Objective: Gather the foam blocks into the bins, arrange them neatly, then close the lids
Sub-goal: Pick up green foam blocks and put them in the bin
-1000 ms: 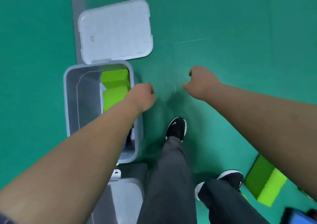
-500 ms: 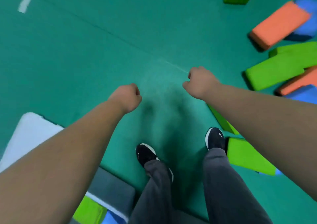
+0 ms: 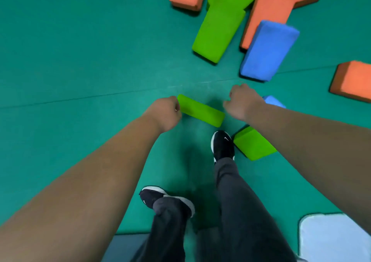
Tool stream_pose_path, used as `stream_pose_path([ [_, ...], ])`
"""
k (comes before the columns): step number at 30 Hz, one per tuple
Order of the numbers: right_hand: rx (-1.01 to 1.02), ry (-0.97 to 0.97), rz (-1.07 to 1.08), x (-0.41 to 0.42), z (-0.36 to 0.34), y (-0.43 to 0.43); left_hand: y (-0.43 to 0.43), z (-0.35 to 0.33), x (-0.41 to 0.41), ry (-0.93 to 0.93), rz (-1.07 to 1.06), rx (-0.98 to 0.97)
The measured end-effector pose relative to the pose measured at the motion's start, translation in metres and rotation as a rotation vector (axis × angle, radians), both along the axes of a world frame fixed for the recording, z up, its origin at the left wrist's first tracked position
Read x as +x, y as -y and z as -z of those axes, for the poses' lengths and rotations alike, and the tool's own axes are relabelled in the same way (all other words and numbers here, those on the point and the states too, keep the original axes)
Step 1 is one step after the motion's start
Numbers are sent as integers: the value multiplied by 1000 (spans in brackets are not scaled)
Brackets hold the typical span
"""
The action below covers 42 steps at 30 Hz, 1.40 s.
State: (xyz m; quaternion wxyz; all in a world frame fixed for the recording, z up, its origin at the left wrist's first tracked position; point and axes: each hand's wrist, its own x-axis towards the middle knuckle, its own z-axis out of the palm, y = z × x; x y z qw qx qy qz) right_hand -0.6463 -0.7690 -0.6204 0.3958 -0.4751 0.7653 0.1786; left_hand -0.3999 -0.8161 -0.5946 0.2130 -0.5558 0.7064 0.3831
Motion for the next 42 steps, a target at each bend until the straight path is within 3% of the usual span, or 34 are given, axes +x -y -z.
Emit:
stream_pose_path([
  [11,59,-40,171,-113,48,-16,5,75,-104,102,196,76],
  [18,86,-90,265,-137,114,-39,-2,131,-122,222,818,-91],
  [24,152,-70,107,-135,163,-82,-20,185,-120,248,985,-60],
  [29,167,-157,-329,-114,171,-119,-38,206,-125,279,1052,-149],
  [34,289,-194,-597,-109,176,-129,-38,210,-136,326,1045,-146],
  [42,291,-241,-685,-122,177,-132,-27,209,-141,326,973,-138],
])
